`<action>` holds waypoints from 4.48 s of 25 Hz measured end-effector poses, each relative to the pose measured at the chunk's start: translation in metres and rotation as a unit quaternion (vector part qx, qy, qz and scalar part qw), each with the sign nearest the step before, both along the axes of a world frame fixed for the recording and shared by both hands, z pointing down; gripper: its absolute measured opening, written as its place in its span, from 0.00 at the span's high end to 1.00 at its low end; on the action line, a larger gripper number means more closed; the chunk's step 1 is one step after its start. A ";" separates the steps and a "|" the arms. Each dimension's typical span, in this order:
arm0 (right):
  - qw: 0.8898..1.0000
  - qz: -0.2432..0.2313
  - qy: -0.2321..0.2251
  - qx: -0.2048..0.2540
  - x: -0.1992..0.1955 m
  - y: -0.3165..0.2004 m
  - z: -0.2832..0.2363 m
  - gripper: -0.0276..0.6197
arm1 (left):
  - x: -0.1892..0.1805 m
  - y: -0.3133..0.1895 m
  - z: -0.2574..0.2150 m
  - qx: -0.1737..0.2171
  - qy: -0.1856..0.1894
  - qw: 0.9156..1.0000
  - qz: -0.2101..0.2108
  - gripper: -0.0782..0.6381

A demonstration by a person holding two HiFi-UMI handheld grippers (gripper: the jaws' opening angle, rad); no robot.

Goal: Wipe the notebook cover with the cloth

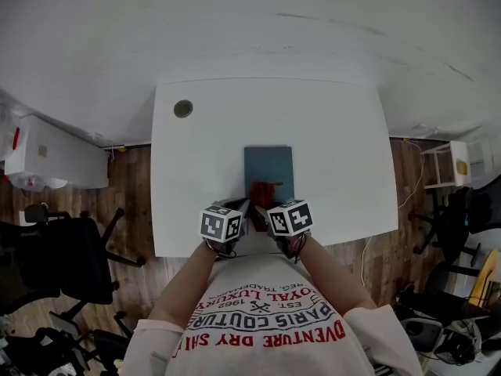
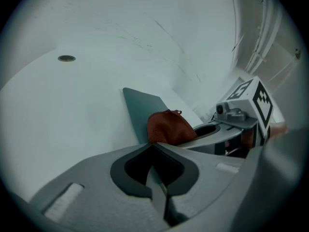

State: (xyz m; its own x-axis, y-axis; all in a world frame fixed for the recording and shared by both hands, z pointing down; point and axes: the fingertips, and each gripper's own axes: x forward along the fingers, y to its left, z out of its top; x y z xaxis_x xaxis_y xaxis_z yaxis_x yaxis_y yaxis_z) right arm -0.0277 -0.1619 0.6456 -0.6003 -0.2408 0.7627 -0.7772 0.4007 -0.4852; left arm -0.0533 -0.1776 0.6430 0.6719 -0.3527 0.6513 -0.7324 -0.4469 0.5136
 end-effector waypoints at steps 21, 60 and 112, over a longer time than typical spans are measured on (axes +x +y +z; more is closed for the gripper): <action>0.997 0.082 0.013 0.009 0.073 -0.004 -0.005 0.82 | 0.001 0.001 -0.001 0.012 -0.008 1.000 0.012 0.88; 0.954 0.151 -0.036 0.255 0.122 -0.041 -0.134 0.84 | -0.010 -0.037 -0.128 0.214 0.013 0.977 -0.018 0.88; 0.881 0.089 0.017 0.465 0.090 -0.060 -0.249 0.85 | -0.016 -0.049 -0.277 0.421 -0.003 0.907 -0.001 0.88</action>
